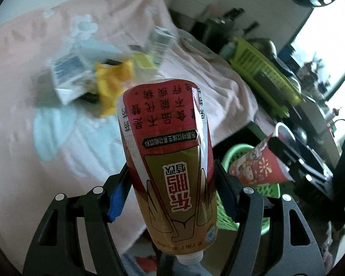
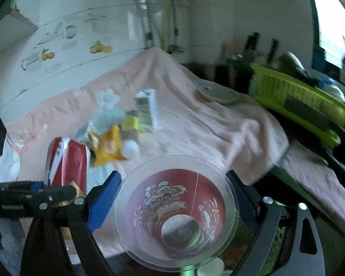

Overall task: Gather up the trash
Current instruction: 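Release the red-printed cup into the green basket with the right gripper while the left carries the bottle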

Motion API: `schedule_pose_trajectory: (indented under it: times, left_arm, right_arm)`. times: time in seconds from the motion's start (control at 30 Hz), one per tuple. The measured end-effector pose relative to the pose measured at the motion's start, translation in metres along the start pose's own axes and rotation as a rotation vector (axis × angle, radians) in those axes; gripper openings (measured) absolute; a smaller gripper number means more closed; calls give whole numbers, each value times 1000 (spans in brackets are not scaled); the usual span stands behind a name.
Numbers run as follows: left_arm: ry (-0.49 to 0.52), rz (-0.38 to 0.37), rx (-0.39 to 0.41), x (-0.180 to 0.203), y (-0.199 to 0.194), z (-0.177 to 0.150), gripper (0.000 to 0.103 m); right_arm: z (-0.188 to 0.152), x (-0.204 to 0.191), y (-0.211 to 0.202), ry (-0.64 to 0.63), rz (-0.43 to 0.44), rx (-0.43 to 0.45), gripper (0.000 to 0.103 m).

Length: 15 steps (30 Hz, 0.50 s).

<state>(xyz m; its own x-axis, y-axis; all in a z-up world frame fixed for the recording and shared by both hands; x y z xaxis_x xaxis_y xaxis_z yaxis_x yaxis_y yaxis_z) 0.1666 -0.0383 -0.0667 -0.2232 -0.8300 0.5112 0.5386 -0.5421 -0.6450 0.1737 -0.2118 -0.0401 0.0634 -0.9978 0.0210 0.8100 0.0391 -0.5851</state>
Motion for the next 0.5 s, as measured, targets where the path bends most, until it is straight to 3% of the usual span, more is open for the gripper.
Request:
schedule_pose_trajectory:
  times: [0.3, 0.5]
  left_arm:
    - [90, -57, -72, 56, 35, -12, 67]
    - [154, -85, -125, 94, 61, -21, 67]
  right_arm:
    - [-59, 86, -3, 121, -124, -95, 88]
    - [-94, 127, -3, 206, -156, -156, 89]
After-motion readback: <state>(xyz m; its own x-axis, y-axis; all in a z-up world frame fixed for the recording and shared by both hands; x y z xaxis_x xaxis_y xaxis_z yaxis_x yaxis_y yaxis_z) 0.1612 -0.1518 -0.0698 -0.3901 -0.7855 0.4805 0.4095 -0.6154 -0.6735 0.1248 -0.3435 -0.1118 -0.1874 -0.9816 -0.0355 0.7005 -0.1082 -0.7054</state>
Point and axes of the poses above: each gripper's, at about its wrist camera, not at the fingertips, and y roughly the way its jaws point, x to its right, z to its top, the point moved 6 cm from there along y, roughly the way its jaws point, and after that the axes turned 10 degrees about -z, right-handed, at the moved point
